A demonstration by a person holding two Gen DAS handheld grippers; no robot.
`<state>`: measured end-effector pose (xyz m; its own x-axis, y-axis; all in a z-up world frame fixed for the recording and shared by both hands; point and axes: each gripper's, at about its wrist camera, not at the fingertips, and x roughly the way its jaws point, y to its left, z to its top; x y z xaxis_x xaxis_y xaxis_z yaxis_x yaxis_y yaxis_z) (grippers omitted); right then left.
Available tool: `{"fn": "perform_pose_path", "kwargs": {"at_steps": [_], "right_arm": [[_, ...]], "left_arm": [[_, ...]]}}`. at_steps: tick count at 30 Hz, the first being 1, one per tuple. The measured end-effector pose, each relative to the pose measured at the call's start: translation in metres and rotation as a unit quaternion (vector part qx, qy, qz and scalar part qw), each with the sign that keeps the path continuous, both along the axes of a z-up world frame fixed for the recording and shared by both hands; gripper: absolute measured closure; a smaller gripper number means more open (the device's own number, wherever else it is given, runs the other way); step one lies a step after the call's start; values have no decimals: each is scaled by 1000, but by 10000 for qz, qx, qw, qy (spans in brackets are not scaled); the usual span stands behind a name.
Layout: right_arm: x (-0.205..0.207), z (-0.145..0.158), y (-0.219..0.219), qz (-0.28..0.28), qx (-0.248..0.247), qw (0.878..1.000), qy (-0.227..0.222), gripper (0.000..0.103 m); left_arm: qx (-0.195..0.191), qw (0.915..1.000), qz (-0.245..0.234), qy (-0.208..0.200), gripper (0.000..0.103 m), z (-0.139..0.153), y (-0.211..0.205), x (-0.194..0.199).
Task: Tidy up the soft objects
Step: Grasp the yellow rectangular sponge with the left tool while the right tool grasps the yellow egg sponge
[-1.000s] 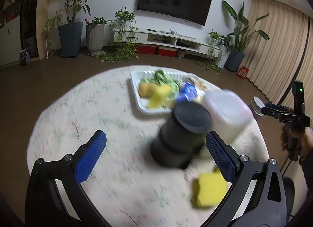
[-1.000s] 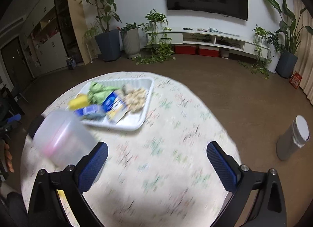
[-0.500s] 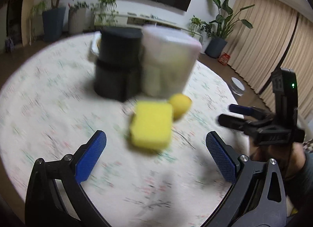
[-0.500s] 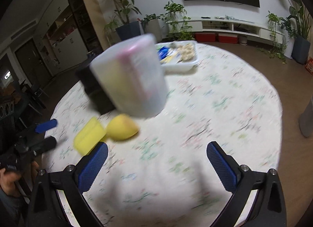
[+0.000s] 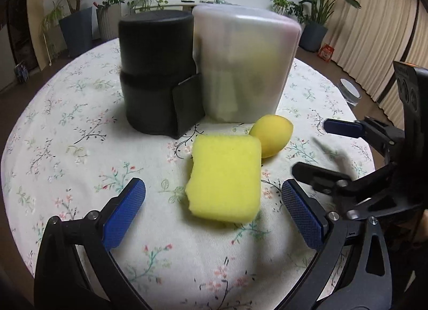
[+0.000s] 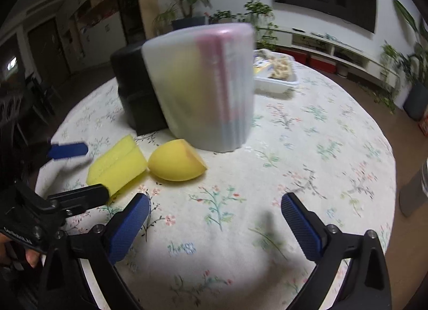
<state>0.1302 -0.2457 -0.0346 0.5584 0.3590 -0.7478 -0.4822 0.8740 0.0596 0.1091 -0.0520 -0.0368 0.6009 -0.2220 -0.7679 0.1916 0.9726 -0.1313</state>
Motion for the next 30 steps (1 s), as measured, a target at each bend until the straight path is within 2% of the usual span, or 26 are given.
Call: {"fn": "perform_pose_path", "kwargs": {"at_steps": [3,11,15,22,26,30], "right_arm": [[8,-4,12,170,-208,9996,12,13],[24,-6,24,416,-232,9988,-57,15],[30,-10,27,492,-98,9987,87,15],[31,-13,39,800,-68,9966,198,22],[32,-14,45,883,5,9957,279,27],[33,-14,46,878,19,9957,294,28]], "left_arm": [[0,9998,74,157,0,-2,5,11],[-98,9990,106,429,0,-12,17,18],[176,9987,-20,482,0,-13,15,17],[550,9981,139,243,0,-7,22,10],[464,9986,105,228,0,-6,24,13],[369,9990,-174,190,1,-6,19,16]]}}
